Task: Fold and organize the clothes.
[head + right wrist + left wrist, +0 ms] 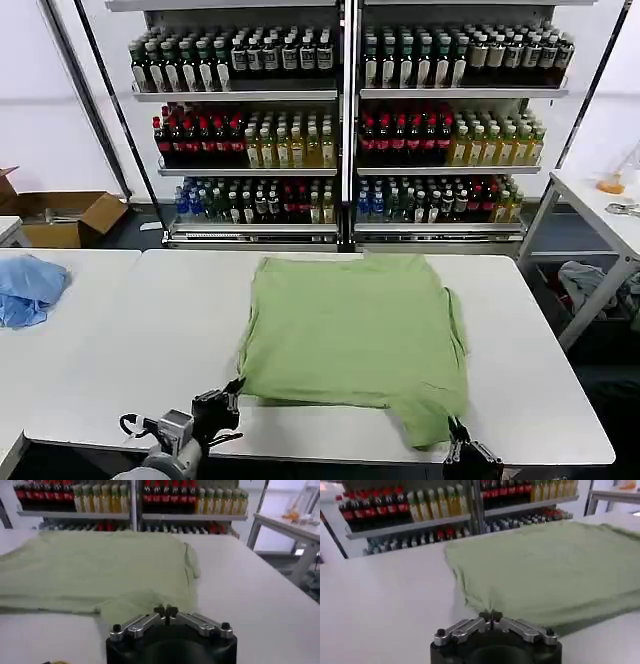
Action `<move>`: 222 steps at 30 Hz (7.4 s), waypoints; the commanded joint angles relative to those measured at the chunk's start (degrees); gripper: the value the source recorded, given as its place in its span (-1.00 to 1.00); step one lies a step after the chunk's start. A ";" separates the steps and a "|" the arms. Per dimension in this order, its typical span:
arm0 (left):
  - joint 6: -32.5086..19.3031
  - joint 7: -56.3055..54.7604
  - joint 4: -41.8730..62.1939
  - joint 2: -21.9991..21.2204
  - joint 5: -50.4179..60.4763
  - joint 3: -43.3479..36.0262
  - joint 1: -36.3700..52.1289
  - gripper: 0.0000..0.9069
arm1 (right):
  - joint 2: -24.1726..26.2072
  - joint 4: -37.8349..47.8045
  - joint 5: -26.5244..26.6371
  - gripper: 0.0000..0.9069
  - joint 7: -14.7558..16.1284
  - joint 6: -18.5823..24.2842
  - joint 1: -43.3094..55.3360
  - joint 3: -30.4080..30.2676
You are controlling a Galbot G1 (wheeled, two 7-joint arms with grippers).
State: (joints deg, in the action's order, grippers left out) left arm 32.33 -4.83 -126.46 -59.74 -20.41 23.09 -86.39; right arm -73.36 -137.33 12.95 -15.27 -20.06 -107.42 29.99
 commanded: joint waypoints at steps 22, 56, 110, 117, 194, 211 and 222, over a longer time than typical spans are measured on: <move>-0.97 -1.22 19.32 0.69 0.70 -11.65 22.77 -0.96 | 14.43 23.95 5.50 -1.00 2.65 -4.04 37.08 -6.06; -3.14 -5.21 17.71 -2.04 0.18 -8.21 17.58 1.00 | 7.93 22.25 3.71 1.00 2.03 -1.98 27.78 -1.45; -0.01 -3.70 1.71 1.12 -5.55 -2.30 -2.41 -0.93 | 11.20 9.35 12.07 -1.00 3.72 -7.15 8.67 2.74; 0.71 -3.78 -4.32 2.10 -4.71 1.37 -10.78 -0.93 | 10.82 6.41 9.29 -1.00 4.10 -6.23 -0.25 4.77; 0.78 -7.86 53.86 -8.20 -14.00 -23.23 52.99 1.00 | 2.28 79.54 23.68 1.00 2.62 -11.95 84.64 -26.77; 0.78 -7.11 52.43 -7.66 -17.43 -22.36 51.00 -0.93 | 0.90 81.69 24.71 -1.00 5.31 -12.23 84.85 -27.76; -0.46 -6.57 48.58 -6.78 -21.27 -19.71 49.30 -0.96 | 3.27 73.91 25.93 -1.00 5.56 -10.33 81.88 -27.01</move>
State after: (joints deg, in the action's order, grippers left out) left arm 32.76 -11.52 -75.57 -66.80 -38.63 2.32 -36.56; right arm -70.47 -59.52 38.67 -10.02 -31.17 -24.78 2.99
